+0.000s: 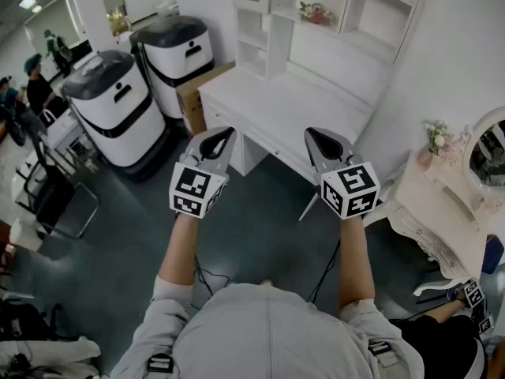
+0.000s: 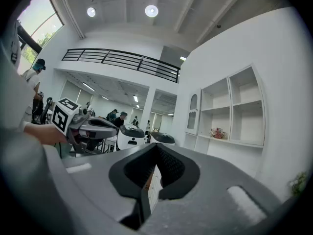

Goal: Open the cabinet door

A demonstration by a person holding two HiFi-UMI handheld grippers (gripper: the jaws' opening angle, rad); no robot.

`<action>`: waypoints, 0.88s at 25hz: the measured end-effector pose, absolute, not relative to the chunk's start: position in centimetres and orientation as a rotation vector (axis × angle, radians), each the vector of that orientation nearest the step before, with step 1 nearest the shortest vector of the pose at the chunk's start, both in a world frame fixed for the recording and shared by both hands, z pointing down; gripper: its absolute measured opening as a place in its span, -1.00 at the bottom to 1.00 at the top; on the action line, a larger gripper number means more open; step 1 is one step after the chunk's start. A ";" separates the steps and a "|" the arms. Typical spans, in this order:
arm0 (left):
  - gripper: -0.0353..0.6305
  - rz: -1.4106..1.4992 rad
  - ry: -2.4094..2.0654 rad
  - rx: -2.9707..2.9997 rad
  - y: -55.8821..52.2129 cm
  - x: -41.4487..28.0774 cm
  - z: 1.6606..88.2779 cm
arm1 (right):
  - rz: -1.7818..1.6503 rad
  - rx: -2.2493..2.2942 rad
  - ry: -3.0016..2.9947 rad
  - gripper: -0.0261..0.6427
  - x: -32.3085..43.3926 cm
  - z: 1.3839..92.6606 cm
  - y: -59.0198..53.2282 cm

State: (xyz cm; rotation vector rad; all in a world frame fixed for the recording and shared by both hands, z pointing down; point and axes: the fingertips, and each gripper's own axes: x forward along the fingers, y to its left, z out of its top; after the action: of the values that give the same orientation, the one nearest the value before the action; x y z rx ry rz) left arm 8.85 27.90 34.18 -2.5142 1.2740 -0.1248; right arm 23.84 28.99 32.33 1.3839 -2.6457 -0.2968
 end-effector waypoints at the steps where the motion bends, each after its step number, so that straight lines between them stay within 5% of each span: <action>1: -0.84 -0.126 1.273 -2.515 27.9 8.8 34.2 | -0.295 1.383 -2.646 -0.92 23.7 32.4 28.9; 22: -0.84 -0.161 1.315 -2.538 25.2 10.6 36.4 | -0.246 1.484 -2.674 -0.93 26.9 33.7 25.5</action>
State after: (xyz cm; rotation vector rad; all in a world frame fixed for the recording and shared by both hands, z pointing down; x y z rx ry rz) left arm 10.55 25.18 36.40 -2.5385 1.3153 -0.1609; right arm 26.92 25.46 33.65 1.4845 -2.6741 -0.2465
